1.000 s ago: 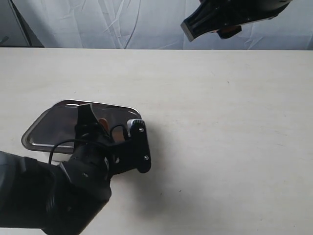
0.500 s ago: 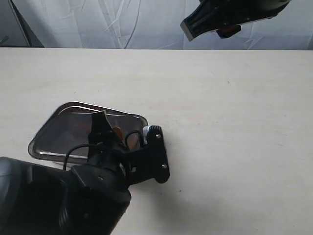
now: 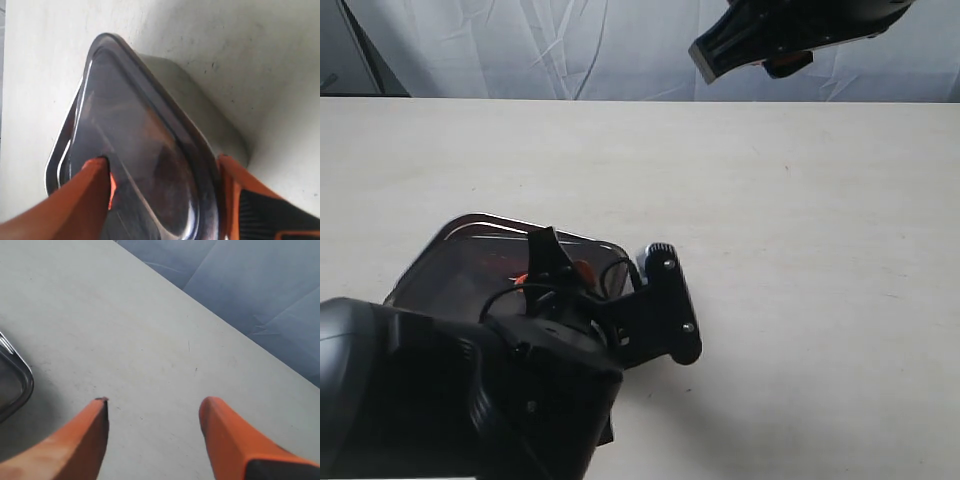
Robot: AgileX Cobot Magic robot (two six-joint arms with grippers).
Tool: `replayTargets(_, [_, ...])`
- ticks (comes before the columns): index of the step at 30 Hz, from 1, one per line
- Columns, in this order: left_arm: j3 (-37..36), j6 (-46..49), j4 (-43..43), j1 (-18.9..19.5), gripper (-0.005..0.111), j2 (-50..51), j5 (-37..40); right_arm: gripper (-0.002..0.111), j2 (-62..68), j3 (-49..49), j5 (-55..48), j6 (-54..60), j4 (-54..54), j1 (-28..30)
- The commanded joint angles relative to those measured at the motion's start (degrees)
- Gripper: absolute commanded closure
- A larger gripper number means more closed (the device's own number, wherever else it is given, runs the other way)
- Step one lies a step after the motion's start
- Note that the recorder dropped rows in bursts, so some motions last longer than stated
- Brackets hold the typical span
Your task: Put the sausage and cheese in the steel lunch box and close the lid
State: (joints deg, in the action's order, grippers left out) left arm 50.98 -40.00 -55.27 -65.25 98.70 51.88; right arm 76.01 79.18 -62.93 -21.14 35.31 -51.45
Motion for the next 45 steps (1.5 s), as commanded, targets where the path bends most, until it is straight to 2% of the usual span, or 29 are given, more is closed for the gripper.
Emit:
replayTargets(1, [1.7,0.5,0.8,-0.6,0.049,-0.1,-0.3,0.053,-0.4,-0.1,0.5,-0.1,0.8,0.1])
replayTargets(10, [5.6,3.4,5.5,-0.6,0.049,-2.3,0.5,0.053,-0.4,-0.1,0.6,-0.1,1.9,0.1])
replayTargets(17, [8.6,3.4,5.7,-0.6,0.051,-6.5,0.9,0.053,-0.4,-0.1,0.8,-0.1,2.7,0.1])
replayTargets(19, [8.8,3.4,5.6,-0.6,0.057,-7.4,2.1,0.053,-0.4,-0.1,0.8,-0.1,2.7,0.1])
replayTargets(21, [8.8,3.4,4.9,-0.5,0.073,-8.3,4.4,0.053,-0.4,-0.1,0.5,-0.1,2.7,0.1])
replayTargets(24, [8.8,3.0,4.6,0.6,0.102,-9.2,5.6,0.053,-0.4,-0.1,0.2,-0.1,2.7,0.1])
replayTargets(25, [8.8,3.2,5.0,1.3,0.106,-9.4,6.7,0.053,-0.4,-0.1,0.2,-0.1,2.7,0.1])
replayTargets(29, [8.9,10.3,12.2,3.9,0.106,-11.3,15.4,0.053,-0.4,-0.1,-3.0,0.0,2.4,0.1])
replayTargets(31, [8.9,16.4,20.2,5.6,0.106,-13.0,18.1,0.064,-0.4,-0.1,-5.4,1.2,1.4,0.1])
replayTargets(33, [8.9,21.7,28.2,7.6,0.106,-14.8,18.1,0.083,-0.4,-0.1,-6.6,2.3,-0.4,0.1])
replayTargets(35, [8.9,26.5,36.0,9.3,0.106,-16.5,18.1,0.11,-0.4,-0.1,-6.3,4.0,-2.6,0.1])
replayTargets(40, [8.9,32.5,46.3,12.6,0.106,-17.9,18.1,0.109,0.4,-0.1,-4.8,9.3,-9.3,0.1])
replayTargets(45, [8.9,36.3,52.9,17.0,0.106,-17.9,18.1,0.109,5.8,-0.1,-7.0,19.9,-22.7,0.1])
